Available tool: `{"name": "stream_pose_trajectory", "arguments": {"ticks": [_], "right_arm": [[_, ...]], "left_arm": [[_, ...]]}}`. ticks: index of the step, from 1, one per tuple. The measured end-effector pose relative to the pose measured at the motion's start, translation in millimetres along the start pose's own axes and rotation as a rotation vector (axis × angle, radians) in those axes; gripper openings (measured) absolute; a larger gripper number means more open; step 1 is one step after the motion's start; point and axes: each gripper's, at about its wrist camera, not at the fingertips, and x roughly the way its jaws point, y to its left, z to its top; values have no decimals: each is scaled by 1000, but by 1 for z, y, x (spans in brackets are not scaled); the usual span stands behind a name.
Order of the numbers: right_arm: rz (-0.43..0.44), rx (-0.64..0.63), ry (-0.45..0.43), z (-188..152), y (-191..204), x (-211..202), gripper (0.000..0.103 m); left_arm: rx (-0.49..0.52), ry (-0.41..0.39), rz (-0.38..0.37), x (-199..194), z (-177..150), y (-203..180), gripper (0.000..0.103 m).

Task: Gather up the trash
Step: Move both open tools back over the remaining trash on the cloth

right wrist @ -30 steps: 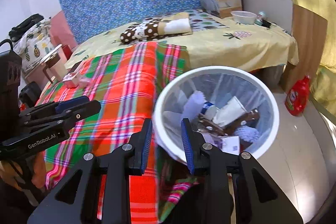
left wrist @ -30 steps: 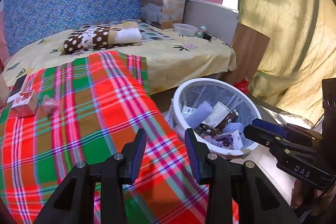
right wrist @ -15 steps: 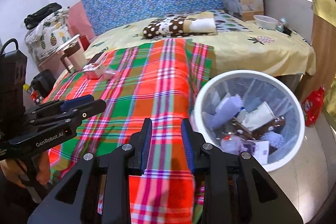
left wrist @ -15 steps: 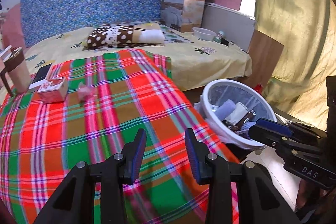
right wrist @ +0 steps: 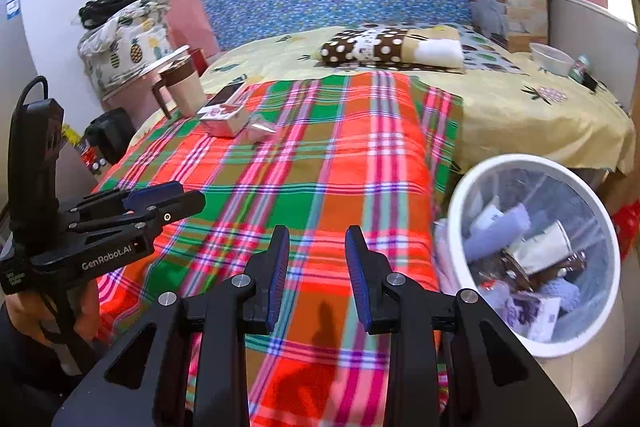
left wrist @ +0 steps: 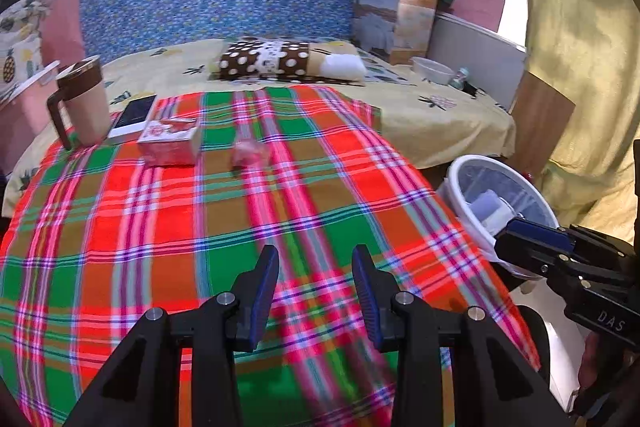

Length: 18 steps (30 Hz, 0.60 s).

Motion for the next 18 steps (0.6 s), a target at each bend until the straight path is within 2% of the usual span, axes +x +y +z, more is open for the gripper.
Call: {"name": "stream_pose_trajectory", "arguments": {"ticks": [11, 12, 14, 18], "right_arm": [[54, -76, -1, 23, 23, 20, 33], [56, -84, 2, 25, 25, 23, 36], [61, -102, 2, 29, 29, 28, 54], [67, -137, 7, 39, 36, 39, 54]], "left_arm": [[-54, -19, 64, -5, 13, 46, 42], [-57, -21, 68, -5, 15, 50, 42], [-64, -20, 75, -4, 19, 58, 43], [-73, -24, 96, -3, 25, 73, 43]]}}
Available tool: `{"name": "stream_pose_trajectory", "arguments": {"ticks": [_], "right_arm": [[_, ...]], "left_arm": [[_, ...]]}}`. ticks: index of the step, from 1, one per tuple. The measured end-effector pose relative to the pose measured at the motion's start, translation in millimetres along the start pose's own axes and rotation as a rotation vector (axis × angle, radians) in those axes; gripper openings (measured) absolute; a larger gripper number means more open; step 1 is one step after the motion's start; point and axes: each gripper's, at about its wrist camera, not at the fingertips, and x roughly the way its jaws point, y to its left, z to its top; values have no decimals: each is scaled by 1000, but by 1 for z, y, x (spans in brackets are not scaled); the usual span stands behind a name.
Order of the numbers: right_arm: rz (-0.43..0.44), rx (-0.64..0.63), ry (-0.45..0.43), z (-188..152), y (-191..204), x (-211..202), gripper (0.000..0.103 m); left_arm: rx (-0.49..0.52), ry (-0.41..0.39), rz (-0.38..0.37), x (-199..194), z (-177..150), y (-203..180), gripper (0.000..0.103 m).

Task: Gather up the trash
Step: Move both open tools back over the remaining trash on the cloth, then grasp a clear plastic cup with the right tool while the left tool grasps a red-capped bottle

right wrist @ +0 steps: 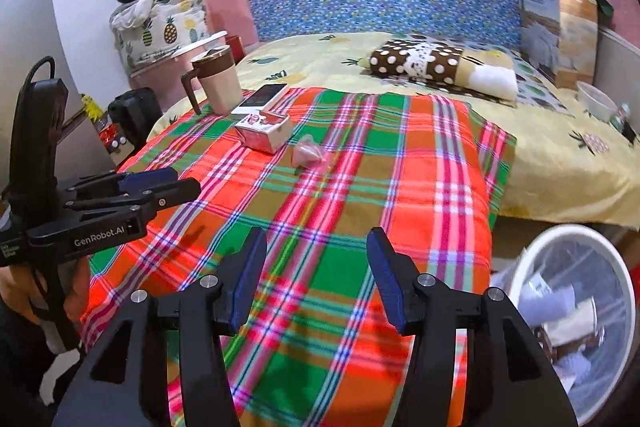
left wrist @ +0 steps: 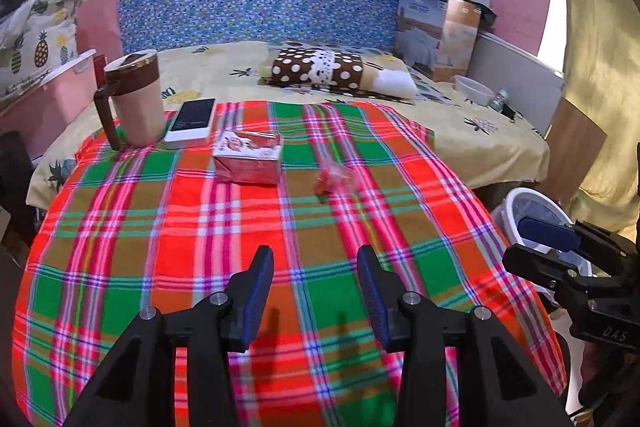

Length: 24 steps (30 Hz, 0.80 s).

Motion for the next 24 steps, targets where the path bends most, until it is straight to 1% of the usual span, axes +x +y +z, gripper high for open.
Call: {"name": "stream_pose_trajectory", "arguments": {"ticks": [11, 24], "right_arm": [[23, -103, 40, 26, 12, 41, 54], [27, -190, 127, 46, 11, 103, 54]], "left_arm": [[-33, 8, 30, 16, 22, 38, 44], [-55, 27, 31, 43, 40, 70, 48]]}}
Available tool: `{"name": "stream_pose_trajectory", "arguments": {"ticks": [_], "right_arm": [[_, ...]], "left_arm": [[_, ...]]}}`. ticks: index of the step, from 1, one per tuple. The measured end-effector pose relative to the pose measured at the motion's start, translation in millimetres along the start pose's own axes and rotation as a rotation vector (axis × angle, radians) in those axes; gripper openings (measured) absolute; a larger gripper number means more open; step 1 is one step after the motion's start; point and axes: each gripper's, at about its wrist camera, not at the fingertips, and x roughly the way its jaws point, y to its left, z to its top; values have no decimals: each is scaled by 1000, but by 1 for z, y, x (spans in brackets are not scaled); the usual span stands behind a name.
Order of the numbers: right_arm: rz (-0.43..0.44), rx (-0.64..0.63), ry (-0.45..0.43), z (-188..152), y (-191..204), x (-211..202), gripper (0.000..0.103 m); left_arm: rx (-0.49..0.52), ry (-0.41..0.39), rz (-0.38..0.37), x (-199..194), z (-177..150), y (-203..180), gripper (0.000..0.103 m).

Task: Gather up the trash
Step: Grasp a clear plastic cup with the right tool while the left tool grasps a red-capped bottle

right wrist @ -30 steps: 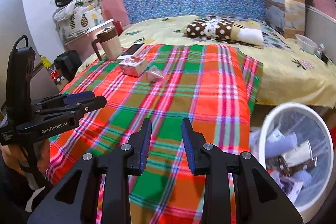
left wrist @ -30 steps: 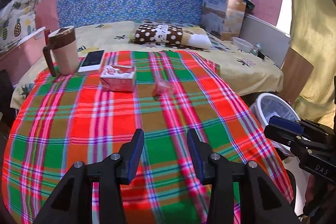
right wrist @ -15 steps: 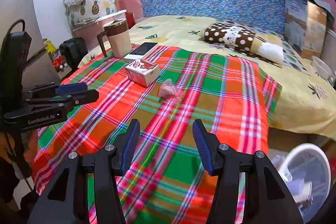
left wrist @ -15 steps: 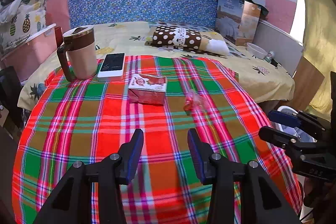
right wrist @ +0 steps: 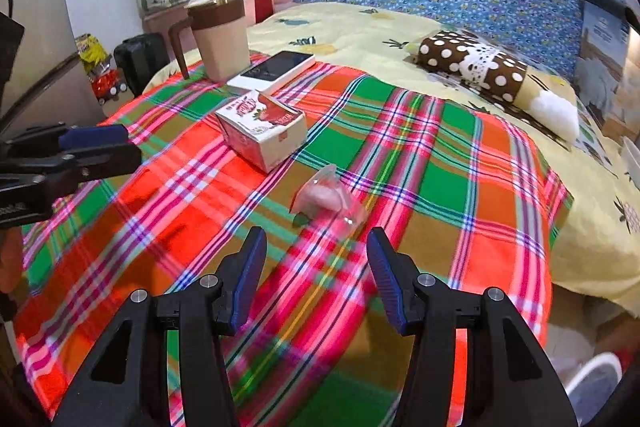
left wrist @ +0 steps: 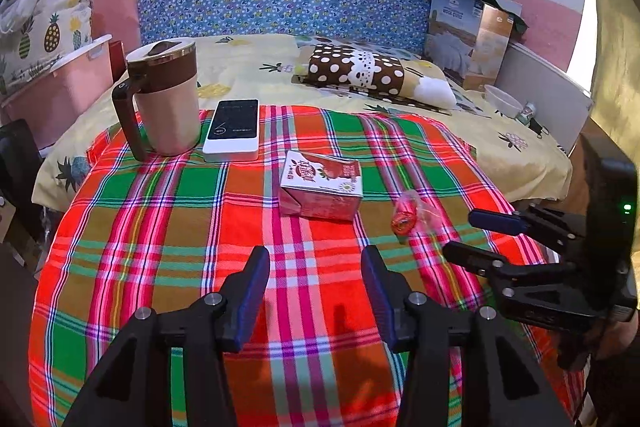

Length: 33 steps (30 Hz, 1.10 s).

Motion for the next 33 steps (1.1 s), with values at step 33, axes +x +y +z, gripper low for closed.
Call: {"name": "stream_pose_trajectory", "arguments": {"ticks": [33], "right_arm": [[283, -228, 74, 24, 6, 31, 55]], "left_arm": [[-69, 30, -23, 26, 7, 29, 54]]}}
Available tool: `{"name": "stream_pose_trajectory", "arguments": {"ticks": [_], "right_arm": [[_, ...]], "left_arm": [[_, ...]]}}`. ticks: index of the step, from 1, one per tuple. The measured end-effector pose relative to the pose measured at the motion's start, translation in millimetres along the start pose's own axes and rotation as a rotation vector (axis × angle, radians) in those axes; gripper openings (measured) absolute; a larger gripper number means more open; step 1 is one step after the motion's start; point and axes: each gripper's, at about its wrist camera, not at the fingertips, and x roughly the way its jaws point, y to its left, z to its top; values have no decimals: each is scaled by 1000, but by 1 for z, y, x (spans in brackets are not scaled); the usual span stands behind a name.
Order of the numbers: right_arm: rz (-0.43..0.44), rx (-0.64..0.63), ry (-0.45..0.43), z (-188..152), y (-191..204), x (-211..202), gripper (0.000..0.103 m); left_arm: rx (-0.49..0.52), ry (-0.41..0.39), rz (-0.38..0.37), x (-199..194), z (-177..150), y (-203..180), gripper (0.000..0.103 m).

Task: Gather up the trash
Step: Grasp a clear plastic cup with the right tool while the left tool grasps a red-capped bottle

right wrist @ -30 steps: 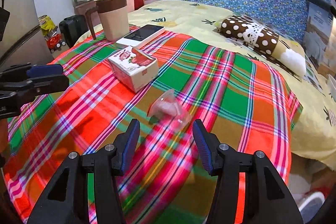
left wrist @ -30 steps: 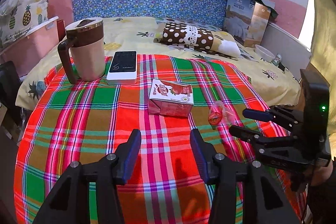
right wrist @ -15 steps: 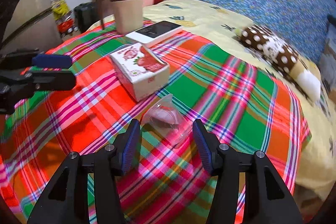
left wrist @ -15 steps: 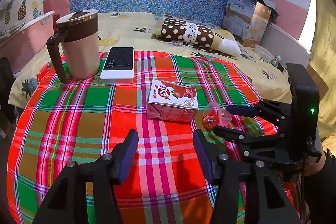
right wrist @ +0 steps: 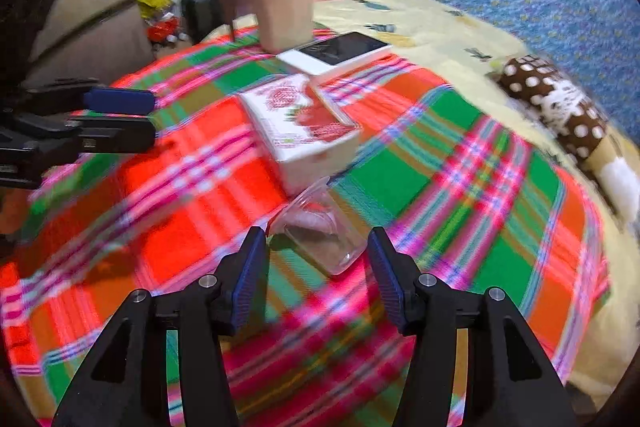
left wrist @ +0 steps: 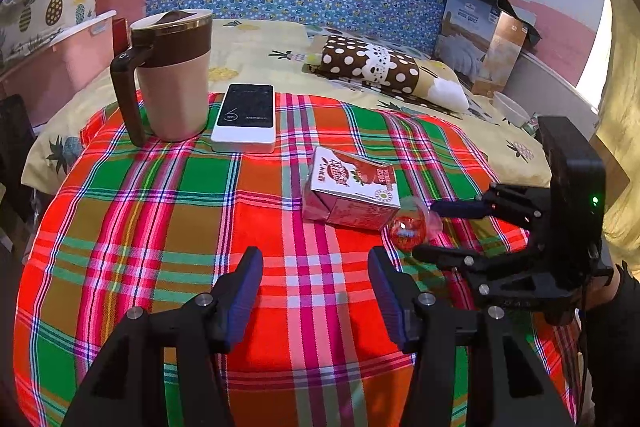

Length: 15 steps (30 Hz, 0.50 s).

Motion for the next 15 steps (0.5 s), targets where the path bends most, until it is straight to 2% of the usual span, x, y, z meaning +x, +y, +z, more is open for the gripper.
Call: {"name": "stream_pose_trajectory", "arguments": {"ticks": [6, 15], "right_arm": [[-23, -15, -71, -1, 12, -17, 55], [-74, -17, -34, 3, 24, 7, 55]], "left_arm": [[-7, -3, 0, -4, -2, 3, 54], [-33, -10, 9, -12, -5, 11, 54]]}}
